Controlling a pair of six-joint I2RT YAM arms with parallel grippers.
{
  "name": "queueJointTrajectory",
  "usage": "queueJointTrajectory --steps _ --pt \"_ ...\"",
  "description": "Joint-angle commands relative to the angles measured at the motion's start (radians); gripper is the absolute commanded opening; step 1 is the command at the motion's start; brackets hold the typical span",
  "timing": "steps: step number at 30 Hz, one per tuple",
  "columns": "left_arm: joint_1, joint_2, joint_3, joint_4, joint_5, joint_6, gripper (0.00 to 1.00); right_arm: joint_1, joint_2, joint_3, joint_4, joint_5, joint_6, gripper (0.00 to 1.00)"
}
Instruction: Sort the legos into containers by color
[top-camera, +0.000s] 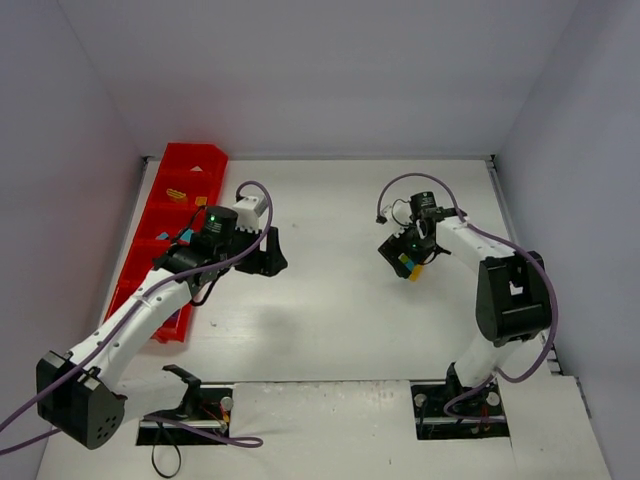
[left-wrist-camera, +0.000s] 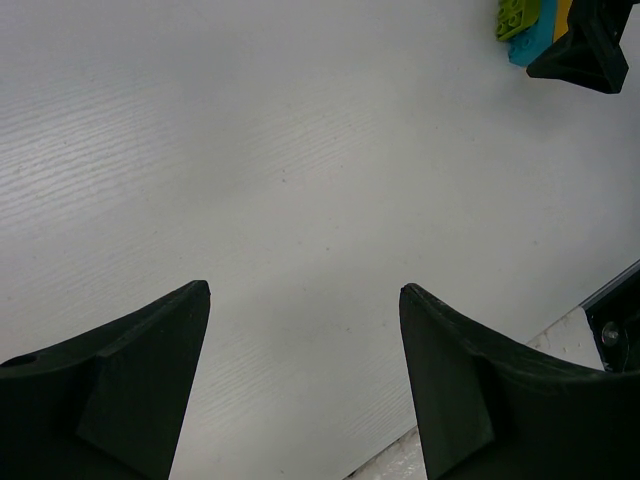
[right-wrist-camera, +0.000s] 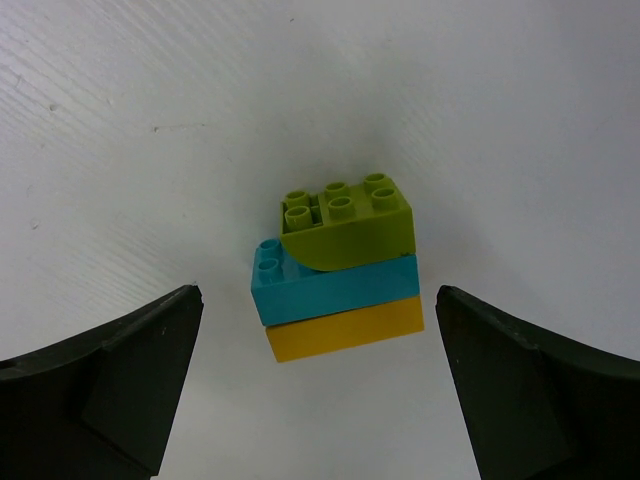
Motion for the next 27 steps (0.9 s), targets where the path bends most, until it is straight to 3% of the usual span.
queueJointTrajectory --steps 1,16,22,27 --pt "-0.003 0.001 0.030 0.058 -0.002 0.015 0.70 -0.003 0.027 0.015 -0.004 -0.010 -0.022 1.00" --pt "-0.004 0.005 0.027 0.057 0.001 0.018 0.70 -0.006 0.077 -0.009 0.000 0.021 -0.007 0.98" --pt "-0.003 0.014 0.028 0.058 0.007 0.017 0.70 -0.005 0.060 -0.046 0.011 0.045 0.010 0.82" --pt "-0.003 0.013 0.028 0.057 0.006 0.017 0.70 -0.003 0.038 -0.038 0.019 0.050 0.012 0.54"
